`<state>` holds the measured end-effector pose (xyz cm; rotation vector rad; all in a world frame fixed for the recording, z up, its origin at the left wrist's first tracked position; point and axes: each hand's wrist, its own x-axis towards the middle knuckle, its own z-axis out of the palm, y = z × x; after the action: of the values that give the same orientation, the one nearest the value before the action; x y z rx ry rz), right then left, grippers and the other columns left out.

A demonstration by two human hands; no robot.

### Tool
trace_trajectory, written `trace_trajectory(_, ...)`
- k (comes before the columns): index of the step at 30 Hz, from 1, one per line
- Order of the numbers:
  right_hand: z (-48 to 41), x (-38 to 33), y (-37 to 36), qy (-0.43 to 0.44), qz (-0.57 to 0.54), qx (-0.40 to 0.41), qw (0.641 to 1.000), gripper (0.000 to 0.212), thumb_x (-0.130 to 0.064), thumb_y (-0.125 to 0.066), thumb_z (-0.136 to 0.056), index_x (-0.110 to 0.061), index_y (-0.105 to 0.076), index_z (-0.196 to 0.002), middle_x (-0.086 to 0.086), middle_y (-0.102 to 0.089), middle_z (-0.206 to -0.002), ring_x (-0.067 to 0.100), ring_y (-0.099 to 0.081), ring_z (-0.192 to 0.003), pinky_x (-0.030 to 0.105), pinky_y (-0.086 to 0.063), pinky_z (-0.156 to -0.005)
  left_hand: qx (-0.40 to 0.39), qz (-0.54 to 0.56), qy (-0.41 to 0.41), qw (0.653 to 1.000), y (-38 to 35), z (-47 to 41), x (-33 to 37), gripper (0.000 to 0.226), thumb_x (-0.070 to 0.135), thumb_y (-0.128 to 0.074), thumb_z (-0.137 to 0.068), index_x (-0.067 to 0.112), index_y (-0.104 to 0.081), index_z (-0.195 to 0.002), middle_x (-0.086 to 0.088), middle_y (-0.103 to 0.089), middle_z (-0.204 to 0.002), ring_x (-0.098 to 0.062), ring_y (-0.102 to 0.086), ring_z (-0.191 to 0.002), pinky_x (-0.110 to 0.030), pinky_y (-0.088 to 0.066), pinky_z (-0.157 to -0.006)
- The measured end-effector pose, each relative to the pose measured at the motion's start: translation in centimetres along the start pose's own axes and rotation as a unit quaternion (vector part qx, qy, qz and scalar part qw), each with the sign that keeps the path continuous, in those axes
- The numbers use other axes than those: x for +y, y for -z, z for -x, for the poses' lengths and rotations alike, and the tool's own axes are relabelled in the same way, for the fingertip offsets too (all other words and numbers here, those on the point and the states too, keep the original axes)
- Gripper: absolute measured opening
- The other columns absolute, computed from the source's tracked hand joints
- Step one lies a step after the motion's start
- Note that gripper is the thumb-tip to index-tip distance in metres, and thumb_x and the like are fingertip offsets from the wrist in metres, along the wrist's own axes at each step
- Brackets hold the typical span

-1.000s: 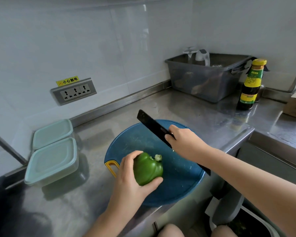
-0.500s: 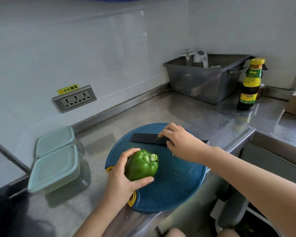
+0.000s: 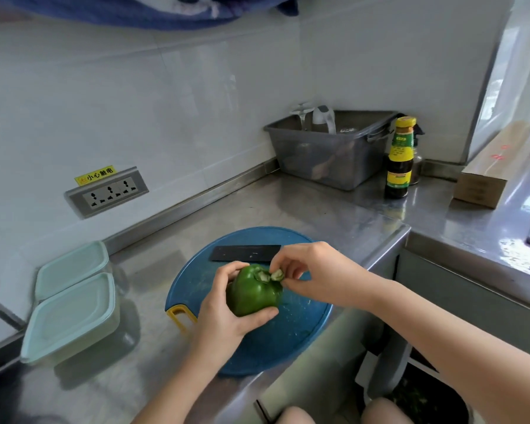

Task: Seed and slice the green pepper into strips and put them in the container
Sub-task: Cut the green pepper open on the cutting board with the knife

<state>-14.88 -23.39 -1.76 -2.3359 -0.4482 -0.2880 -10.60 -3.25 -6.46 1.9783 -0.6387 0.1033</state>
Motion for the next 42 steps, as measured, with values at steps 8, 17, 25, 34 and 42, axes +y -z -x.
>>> trace_trajectory(8,4.8,2.4,6.1,-0.198,-0.129,0.056,0.970,0.014,-0.002,-0.067,-0.080,-0.010,-0.069,-0.091,0.007,-0.073,-0.082,0.013,-0.068,-0.072,0.023,-0.055,-0.076,-0.048,0.071,-0.044,0.995,-2.9,-1.0,2.9,0.070,0.052,-0.080,-0.051,0.041,-0.048,-0.112,0.022,-0.056,-0.109,-0.001,-0.056,-0.103,-0.012,-0.047,-0.079)
trace_trajectory(17,14.2,11.6,6.4,-0.494,0.203,-0.220,0.817,0.020,-0.019,-0.055,-0.079,-0.010,-0.072,-0.076,-0.007,-0.057,-0.044,-0.003,-0.050,-0.036,0.008,-0.042,-0.050,-0.063,0.116,-0.032,0.991,-5.0,-0.8,3.4,0.078,0.066,-0.076,-0.047,0.033,-0.049,-0.113,0.010,-0.058,-0.111,-0.004,-0.059,-0.100,-0.018,-0.052,-0.077)
trace_trajectory(25,16.2,14.4,4.2,-0.492,0.256,-0.119,0.824,0.015,-0.019,-0.055,-0.086,-0.010,-0.066,-0.085,0.008,-0.061,-0.073,0.023,-0.058,-0.073,0.023,-0.037,-0.054,-0.027,0.122,-0.024,0.992,-4.7,-0.3,2.8,0.065,0.054,-0.073,-0.051,0.027,-0.047,-0.105,0.002,-0.057,-0.105,0.002,-0.059,-0.087,-0.013,-0.050,-0.070)
trace_trajectory(34,6.6,4.6,6.7,-0.294,0.189,0.102,0.931,0.044,-0.040,-0.044,-0.097,-0.005,-0.070,-0.094,0.012,-0.064,-0.080,0.026,-0.060,-0.078,0.031,-0.043,-0.066,-0.007,0.069,-0.035,0.997,-1.9,-1.1,0.9,0.073,0.054,-0.067,-0.056,0.026,-0.047,-0.120,0.014,-0.055,-0.112,0.006,-0.055,-0.099,-0.009,-0.048,-0.075)
trace_trajectory(42,-1.5,3.3,0.9,-0.197,0.244,-0.012,0.950,0.065,-0.014,-0.048,-0.088,-0.028,-0.023,-0.146,0.008,-0.051,-0.126,0.028,-0.044,-0.119,0.038,-0.045,-0.093,0.023,0.036,-0.007,0.999,1.5,-1.6,-2.2,0.069,0.053,-0.064,-0.057,0.036,-0.042,-0.121,0.007,-0.051,-0.120,-0.001,-0.052,-0.107,-0.017,-0.045,-0.084)
